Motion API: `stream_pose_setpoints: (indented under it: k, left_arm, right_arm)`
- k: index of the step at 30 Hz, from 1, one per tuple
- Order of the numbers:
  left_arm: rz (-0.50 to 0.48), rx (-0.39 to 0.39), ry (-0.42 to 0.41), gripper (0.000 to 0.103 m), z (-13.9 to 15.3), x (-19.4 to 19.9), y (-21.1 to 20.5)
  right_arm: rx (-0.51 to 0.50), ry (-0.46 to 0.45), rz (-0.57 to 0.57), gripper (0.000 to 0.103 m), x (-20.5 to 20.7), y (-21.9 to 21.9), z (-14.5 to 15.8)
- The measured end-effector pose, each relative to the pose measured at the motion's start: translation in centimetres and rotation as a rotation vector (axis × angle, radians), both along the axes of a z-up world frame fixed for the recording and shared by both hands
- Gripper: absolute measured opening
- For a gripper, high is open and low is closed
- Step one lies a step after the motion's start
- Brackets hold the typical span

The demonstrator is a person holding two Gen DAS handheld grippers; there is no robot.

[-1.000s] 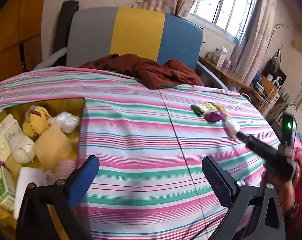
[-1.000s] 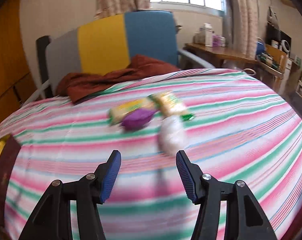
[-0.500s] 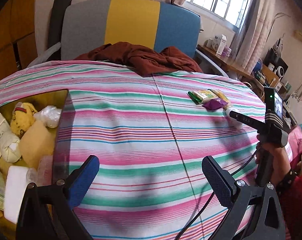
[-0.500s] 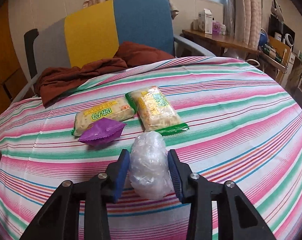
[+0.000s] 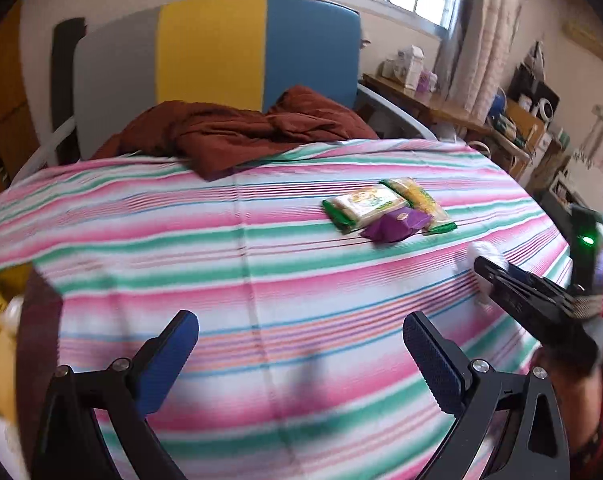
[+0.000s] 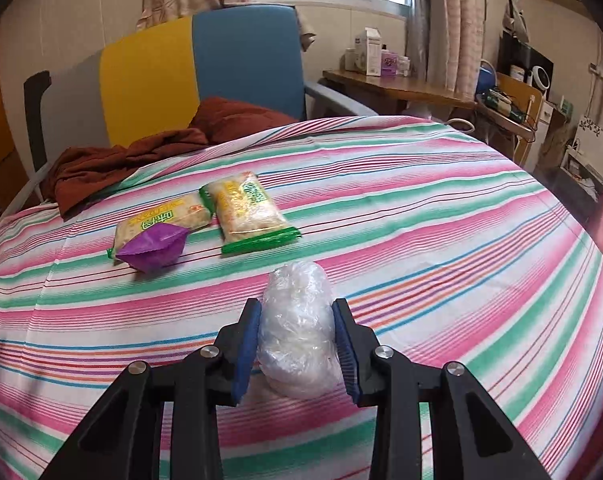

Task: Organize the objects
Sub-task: 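Grasp the second clear plastic bag with the right tool while the left tool grasps the purple packet, then lift the plastic bag and purple packet and carry them toward the gold tray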

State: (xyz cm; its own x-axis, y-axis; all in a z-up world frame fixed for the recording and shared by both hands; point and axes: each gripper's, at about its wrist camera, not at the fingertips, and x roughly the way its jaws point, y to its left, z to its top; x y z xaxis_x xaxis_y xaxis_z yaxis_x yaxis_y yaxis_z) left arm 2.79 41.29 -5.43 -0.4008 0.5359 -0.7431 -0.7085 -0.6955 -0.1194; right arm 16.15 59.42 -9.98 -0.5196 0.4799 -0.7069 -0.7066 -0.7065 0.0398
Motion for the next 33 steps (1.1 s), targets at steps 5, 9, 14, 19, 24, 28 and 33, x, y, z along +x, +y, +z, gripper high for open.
stream_pose_setpoints:
  k: [5,9,14,19,24,28,33]
  left_arm:
    - [-0.058,-0.017,0.056,0.103,-0.6,0.2,5.6]
    - [-0.107,-0.05,0.153,0.098,-1.2,-0.2,10.5]
    - [-0.16,-0.074,0.192,0.094,-2.4,-0.7,14.7]
    - [-0.204,-0.144,0.225,0.072,-4.3,-0.9,17.3]
    - [-0.229,-0.117,0.188,0.036,-4.8,-1.3,17.1]
    - [-0.238,-0.063,0.206,0.036,-4.2,-0.9,15.8]
    - [-0.263,-0.01,0.249,0.035,-3.3,0.5,13.9]
  right_arm:
    - [-0.02,0.066,-0.033,0.036,1.1,0.7,-0.1]
    - [-0.029,0.094,-0.09,0.036,1.8,1.3,-0.3]
    - [-0.038,0.096,-0.104,0.036,1.9,1.5,-0.6]
    - [-0.035,0.1,-0.096,0.036,1.8,1.4,-0.8]
    - [-0.039,0.106,-0.097,0.036,2.0,1.5,-0.8]
    - [-0.033,0.104,-0.097,0.036,2.0,1.4,-0.8]
    - [-0.022,0.098,-0.099,0.036,1.9,1.3,-0.8]
